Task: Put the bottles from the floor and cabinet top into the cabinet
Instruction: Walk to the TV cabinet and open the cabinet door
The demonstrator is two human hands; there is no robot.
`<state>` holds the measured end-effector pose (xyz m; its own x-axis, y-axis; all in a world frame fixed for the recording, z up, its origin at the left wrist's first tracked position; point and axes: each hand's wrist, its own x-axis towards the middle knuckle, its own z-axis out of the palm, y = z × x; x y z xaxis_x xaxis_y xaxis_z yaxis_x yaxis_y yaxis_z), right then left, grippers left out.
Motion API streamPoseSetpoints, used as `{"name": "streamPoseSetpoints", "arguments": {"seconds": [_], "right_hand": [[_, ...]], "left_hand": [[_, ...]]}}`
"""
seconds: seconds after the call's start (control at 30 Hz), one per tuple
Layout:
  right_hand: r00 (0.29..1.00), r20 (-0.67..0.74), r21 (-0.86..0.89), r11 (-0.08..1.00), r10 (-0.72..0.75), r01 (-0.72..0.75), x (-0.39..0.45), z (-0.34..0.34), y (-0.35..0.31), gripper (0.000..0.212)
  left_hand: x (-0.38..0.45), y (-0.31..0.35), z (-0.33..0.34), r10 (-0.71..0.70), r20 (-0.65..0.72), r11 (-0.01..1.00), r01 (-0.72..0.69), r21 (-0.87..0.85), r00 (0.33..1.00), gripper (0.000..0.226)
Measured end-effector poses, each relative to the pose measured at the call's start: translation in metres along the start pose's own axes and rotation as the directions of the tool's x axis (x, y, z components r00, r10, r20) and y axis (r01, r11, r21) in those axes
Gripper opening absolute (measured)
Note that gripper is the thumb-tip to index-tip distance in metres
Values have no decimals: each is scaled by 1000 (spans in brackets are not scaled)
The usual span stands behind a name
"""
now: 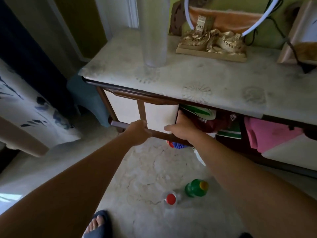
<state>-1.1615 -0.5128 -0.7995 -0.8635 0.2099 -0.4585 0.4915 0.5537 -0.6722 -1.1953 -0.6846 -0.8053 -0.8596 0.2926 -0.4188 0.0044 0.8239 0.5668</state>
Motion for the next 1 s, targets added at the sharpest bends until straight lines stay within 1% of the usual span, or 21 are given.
{"name": "streamPoseSetpoints", "arguments": {"seconds": [0.07,0.17,0.23,0.3,0.37,0.4,0.43,0.53,0.6,0.7,0.8,0.83,0.9,0.93,1.0], "right_hand": [[999,-35,67,997,29,-27,8,6,-6,95],[993,-80,214,974,90,-71,13,15,-12,91],[987,-99,320,943,129,-91,14,18,-14,86],[981,-75,426,895,181,-132,14,22,-16,88],[976,-75,439,885,206,-153,13,26,-15,89],[975,-84,424,893,205,-151,13,27,-13,88],[976,-92,403,904,196,-143,9,27,-12,86],[985,-107,333,938,138,-95,-3,27,-6,76],[990,-107,255,965,97,-67,-15,27,-2,73],[997,-65,153,988,38,-28,-36,31,1,66],[999,-42,22,1000,-21,22,-55,41,5,59],[998,-34,-61,997,-48,46,-64,44,4,55],[994,-11,-185,977,-109,105,-80,54,4,53],[992,2,-211,969,-129,126,-86,59,4,54],[985,32,-229,958,-171,174,-101,69,1,52]], "left_hand": [[-3,2,0,-31,-30,998,29,-58,999,32],[-6,-1,-3,-57,-99,995,48,-92,993,30],[-9,2,-8,-94,-74,985,82,-152,993,31],[-8,7,-11,-136,-54,955,117,-272,989,33],[-8,16,-13,-183,-72,880,130,-457,981,39],[-8,21,-14,-201,-83,852,133,-506,976,46],[-6,25,-14,-210,-93,846,133,-516,973,54],[-7,35,-12,-203,-145,867,109,-486,969,70],[-9,38,-13,-218,-168,866,111,-488,961,74],[-16,38,-15,-250,-211,853,111,-511,945,72],[-27,29,-17,-259,-251,868,110,-484,933,78],[-32,26,-18,-259,-249,867,111,-485,933,75],[-46,21,-24,-261,-215,841,112,-529,941,58],[-53,19,-27,-274,-180,818,131,-560,945,49],[-63,15,-35,-316,-120,772,182,-609,941,39]]}}
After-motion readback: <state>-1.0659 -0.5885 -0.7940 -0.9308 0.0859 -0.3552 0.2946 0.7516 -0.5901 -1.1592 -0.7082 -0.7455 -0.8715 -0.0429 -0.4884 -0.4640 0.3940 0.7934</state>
